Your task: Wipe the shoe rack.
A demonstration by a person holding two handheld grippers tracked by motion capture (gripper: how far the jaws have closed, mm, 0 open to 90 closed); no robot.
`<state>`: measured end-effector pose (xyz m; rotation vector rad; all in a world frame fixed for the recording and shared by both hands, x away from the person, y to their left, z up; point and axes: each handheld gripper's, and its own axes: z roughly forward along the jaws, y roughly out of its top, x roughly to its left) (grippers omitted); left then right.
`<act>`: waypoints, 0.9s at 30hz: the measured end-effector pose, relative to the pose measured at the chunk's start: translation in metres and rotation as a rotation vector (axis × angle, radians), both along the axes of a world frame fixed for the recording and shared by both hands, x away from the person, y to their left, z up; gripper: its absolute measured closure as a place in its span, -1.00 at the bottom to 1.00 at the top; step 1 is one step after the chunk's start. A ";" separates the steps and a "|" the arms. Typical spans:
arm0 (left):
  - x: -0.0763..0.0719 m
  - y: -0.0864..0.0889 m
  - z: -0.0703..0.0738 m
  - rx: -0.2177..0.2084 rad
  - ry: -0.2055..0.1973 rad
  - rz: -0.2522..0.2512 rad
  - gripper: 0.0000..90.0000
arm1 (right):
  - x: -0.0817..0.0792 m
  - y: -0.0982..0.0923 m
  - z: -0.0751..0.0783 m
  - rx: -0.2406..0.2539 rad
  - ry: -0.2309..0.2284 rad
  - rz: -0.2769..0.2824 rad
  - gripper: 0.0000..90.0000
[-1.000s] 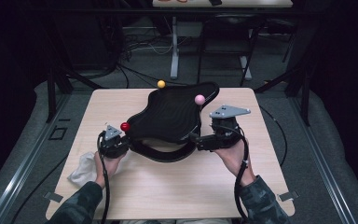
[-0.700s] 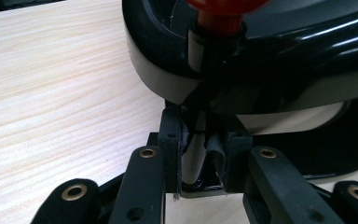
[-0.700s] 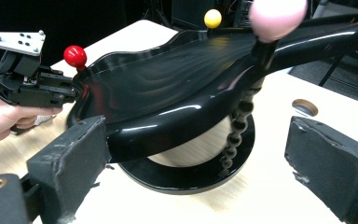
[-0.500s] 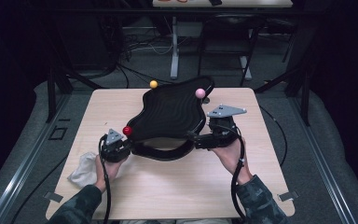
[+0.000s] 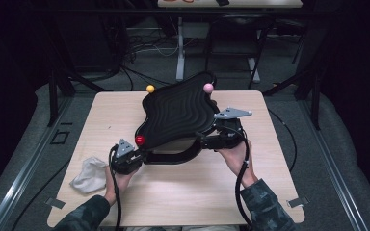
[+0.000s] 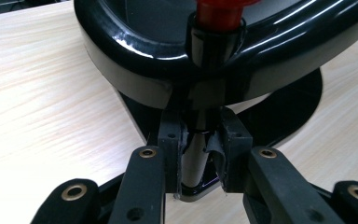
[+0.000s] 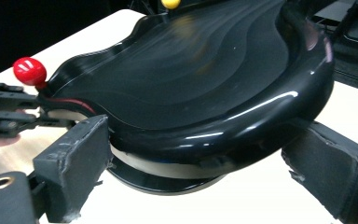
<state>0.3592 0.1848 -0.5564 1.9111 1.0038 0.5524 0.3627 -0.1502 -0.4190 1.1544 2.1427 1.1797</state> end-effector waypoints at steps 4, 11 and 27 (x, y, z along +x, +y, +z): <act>-0.004 -0.009 -0.001 -0.002 -0.004 -0.006 0.66 | 0.005 -0.001 -0.004 -0.006 -0.003 -0.028 -0.84; -0.009 -0.026 -0.002 -0.011 -0.007 -0.010 0.66 | 0.013 -0.007 -0.010 -0.015 -0.009 -0.076 -0.80; -0.006 -0.076 -0.002 -0.047 0.017 -0.055 0.49 | 0.001 -0.026 -0.020 -0.023 0.009 -0.104 -0.71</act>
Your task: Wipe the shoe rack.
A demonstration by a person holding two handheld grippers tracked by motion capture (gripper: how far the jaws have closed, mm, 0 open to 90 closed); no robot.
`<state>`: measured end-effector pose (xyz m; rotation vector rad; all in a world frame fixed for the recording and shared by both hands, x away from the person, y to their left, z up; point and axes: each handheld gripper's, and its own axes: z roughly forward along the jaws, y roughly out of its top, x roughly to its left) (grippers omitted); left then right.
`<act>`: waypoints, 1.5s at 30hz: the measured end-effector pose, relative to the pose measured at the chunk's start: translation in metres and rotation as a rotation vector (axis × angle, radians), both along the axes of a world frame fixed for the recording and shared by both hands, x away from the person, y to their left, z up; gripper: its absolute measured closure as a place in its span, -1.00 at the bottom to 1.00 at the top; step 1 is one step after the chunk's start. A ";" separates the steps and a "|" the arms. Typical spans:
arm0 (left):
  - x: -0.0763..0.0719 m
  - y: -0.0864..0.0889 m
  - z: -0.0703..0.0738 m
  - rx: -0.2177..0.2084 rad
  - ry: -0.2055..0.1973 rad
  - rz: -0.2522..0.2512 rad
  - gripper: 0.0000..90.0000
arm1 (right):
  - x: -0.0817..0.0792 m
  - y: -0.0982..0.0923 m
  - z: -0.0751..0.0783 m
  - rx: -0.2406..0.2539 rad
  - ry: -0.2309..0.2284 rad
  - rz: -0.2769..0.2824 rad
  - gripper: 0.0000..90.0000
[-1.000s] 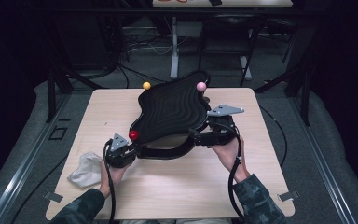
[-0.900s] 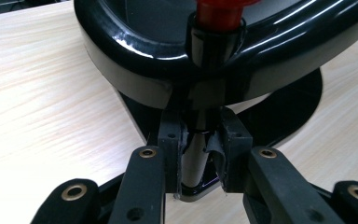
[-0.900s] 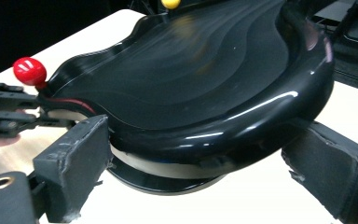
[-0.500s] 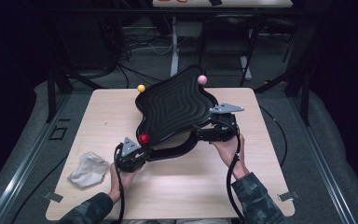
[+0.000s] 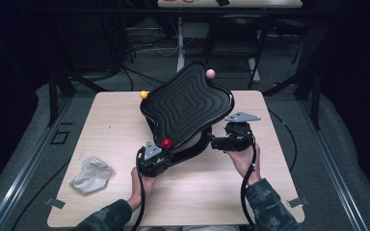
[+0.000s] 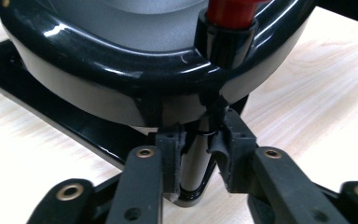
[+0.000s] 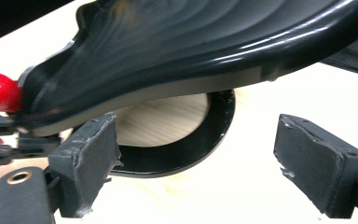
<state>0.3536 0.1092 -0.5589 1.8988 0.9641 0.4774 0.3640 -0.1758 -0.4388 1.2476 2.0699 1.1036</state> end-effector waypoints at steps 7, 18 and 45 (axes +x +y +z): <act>-0.003 0.023 0.006 0.033 0.044 -0.007 -0.18 | -0.014 0.022 0.005 -0.006 -0.012 0.079 -0.78; 0.010 0.085 0.012 0.113 0.140 0.086 -0.75 | -0.014 0.071 -0.001 -0.025 0.005 0.217 -0.73; 0.024 0.118 0.030 0.054 0.135 0.207 -0.75 | -0.008 0.127 -0.027 -0.077 0.030 0.320 0.32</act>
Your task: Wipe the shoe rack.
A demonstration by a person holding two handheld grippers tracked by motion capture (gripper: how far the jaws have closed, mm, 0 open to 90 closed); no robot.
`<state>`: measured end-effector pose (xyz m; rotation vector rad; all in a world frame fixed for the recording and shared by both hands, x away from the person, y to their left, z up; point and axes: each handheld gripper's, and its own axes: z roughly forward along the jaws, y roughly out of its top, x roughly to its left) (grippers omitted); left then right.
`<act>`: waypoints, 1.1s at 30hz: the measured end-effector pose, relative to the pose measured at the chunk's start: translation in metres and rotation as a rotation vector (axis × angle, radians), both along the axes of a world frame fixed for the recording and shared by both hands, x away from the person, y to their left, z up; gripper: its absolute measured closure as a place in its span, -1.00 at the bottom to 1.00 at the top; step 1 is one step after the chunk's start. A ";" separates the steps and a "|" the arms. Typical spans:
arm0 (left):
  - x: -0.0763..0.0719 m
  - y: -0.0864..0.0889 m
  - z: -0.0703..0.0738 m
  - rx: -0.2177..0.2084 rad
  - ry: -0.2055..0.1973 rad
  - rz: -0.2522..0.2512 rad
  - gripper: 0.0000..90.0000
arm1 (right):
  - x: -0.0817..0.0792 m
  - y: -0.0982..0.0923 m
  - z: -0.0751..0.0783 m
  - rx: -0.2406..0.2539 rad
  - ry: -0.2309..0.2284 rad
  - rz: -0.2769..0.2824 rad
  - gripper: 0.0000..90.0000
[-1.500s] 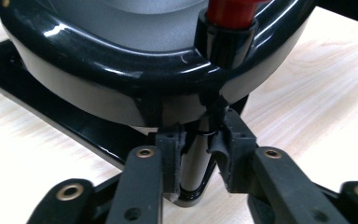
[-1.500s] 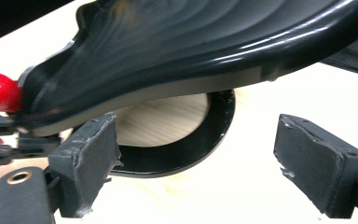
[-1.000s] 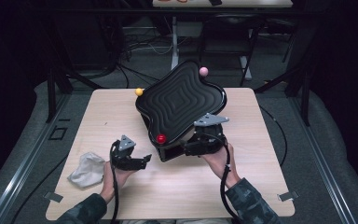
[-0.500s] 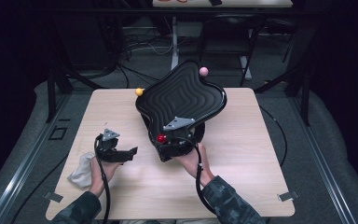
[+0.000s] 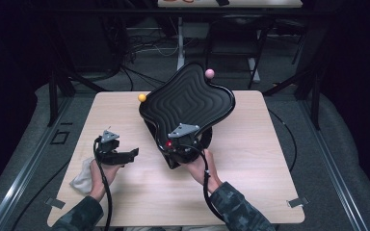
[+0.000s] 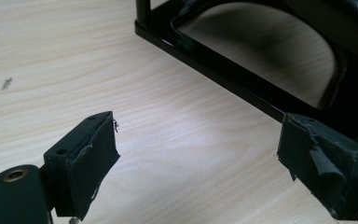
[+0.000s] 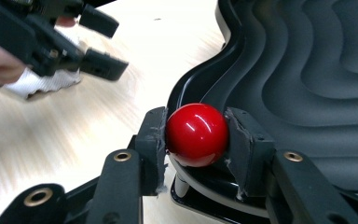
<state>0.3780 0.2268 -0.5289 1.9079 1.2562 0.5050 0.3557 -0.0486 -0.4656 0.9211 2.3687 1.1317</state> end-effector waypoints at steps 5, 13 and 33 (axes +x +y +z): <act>0.007 0.001 0.007 -0.004 -0.014 0.001 -0.77 | -0.009 -0.020 0.001 -0.013 0.000 0.018 0.32; 0.028 -0.003 0.023 -0.013 -0.041 0.014 -0.79 | -0.019 -0.051 -0.001 -0.008 -0.008 0.031 0.32; 0.075 -0.047 0.055 0.065 -0.097 -0.043 0.22 | -0.026 -0.104 -0.003 0.027 0.011 -0.029 0.32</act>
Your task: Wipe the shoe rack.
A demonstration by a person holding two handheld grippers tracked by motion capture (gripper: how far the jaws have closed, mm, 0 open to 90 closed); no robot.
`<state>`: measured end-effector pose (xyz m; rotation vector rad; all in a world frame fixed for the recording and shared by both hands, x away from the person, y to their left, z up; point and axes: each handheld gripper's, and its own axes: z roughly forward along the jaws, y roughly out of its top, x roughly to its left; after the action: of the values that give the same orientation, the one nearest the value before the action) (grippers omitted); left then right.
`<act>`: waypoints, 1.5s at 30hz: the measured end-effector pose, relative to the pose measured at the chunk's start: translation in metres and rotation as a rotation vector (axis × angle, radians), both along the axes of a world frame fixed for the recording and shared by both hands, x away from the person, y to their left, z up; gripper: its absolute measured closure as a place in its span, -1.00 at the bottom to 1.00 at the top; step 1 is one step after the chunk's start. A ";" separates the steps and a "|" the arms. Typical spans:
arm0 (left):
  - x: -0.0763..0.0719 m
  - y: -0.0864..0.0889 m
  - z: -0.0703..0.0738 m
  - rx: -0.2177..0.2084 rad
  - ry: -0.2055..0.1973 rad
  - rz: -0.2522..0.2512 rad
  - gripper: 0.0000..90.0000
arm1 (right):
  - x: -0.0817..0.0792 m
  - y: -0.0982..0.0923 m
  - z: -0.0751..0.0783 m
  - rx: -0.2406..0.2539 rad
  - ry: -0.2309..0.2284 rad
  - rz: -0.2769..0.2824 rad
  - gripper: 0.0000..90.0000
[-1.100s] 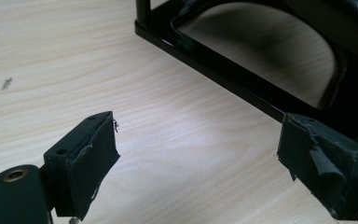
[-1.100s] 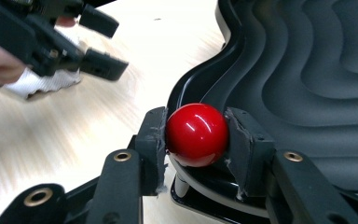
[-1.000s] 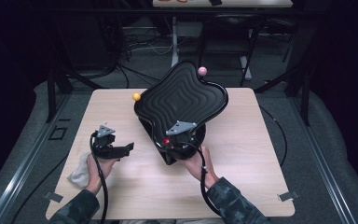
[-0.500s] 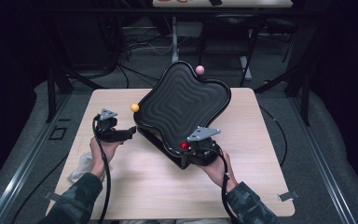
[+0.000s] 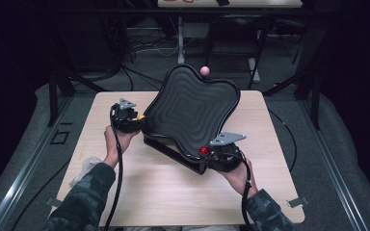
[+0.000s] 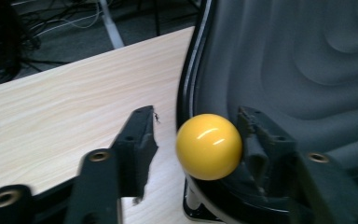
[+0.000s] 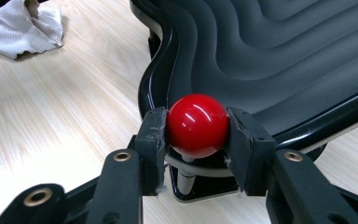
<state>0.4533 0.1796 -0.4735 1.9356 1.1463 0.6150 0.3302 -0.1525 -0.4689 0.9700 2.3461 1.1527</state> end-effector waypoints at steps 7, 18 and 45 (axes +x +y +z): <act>-0.008 -0.002 -0.001 0.024 -0.015 -0.037 0.32 | 0.003 -0.004 0.000 -0.007 -0.007 -0.031 0.32; -0.046 0.006 -0.002 0.004 -0.018 -0.021 0.32 | 0.031 -0.020 -0.005 0.027 -0.013 -0.105 0.32; -0.060 0.004 -0.001 0.017 -0.015 0.008 0.03 | 0.045 -0.025 -0.007 0.020 -0.013 -0.162 -0.04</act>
<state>0.3928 0.1838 -0.4745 1.9383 1.1430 0.6440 0.3747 -0.1776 -0.4761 1.1331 2.2034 1.1170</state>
